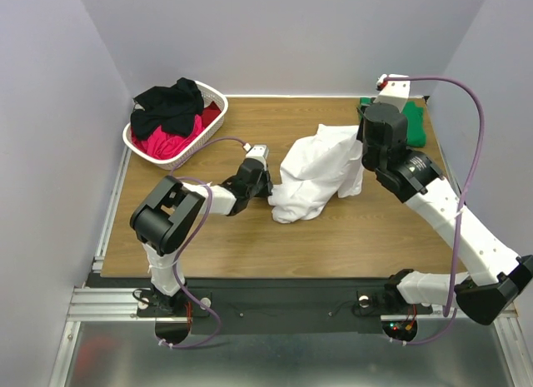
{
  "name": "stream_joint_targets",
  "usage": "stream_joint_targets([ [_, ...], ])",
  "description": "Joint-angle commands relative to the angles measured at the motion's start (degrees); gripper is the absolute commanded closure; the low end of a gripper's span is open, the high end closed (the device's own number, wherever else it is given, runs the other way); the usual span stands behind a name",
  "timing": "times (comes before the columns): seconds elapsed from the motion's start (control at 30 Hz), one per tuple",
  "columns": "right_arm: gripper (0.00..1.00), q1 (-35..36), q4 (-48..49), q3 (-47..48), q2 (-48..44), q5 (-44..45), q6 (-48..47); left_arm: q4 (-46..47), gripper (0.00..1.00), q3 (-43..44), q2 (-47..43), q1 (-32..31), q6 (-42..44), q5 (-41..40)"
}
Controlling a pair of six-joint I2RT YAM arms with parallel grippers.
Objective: Fold and stack the t-shirts
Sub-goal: Flatten the tshirt out
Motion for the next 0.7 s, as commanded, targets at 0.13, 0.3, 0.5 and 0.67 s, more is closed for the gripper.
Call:
stream_joint_targets([
  [0.13,0.99,-1.04,2.33,-1.65,-2.02,-0.61,1.81,-1.87,1.0,2.09,-1.08,-0.23,1.2,-5.49],
  [0.3,0.99,-2.53,2.33,-3.15,-1.93,-1.57,2.25,-7.05,1.0,4.2,-9.58,0.91,4.27,-15.31],
  [0.5,0.99,-4.55,2.33,-2.01,-1.93,-3.07,1.73,-11.54,1.0,6.4,-24.27,6.62,8.41,-24.64],
  [0.67,1.0,-5.17,2.33,1.59,-1.58,-3.24,-0.38,-9.88,1.0,7.54,-39.48,11.72,12.27,-28.35],
])
